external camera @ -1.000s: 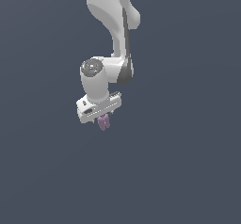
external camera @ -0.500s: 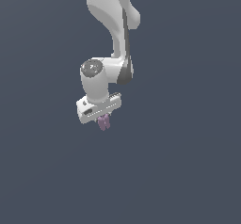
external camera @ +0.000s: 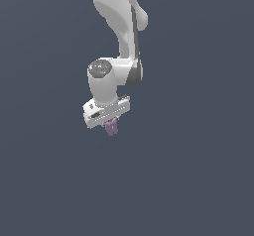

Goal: Pick up the object and move it to a goal position.

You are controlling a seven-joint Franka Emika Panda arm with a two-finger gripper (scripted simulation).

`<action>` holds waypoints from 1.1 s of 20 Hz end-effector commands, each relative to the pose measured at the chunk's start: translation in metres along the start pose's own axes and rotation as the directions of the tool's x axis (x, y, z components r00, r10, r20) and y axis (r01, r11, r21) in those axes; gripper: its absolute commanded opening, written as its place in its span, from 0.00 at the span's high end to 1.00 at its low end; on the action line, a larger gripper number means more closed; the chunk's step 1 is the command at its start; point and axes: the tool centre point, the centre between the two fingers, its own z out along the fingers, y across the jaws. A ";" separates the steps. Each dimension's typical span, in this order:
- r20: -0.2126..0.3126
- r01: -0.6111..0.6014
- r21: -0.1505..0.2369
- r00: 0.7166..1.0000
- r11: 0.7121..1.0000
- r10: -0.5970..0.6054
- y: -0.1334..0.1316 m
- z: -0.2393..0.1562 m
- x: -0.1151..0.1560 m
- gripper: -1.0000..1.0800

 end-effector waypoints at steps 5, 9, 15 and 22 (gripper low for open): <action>0.000 0.001 -0.001 1.000 1.000 -0.001 -0.033 -0.021 0.003 1.00; 0.001 0.001 -0.002 1.000 1.000 -0.001 -0.065 -0.042 0.006 1.00; 0.002 0.002 -0.003 1.000 1.000 -0.002 -0.129 -0.083 0.012 1.00; 0.002 0.002 -0.004 1.000 1.000 -0.002 -0.203 -0.132 0.020 1.00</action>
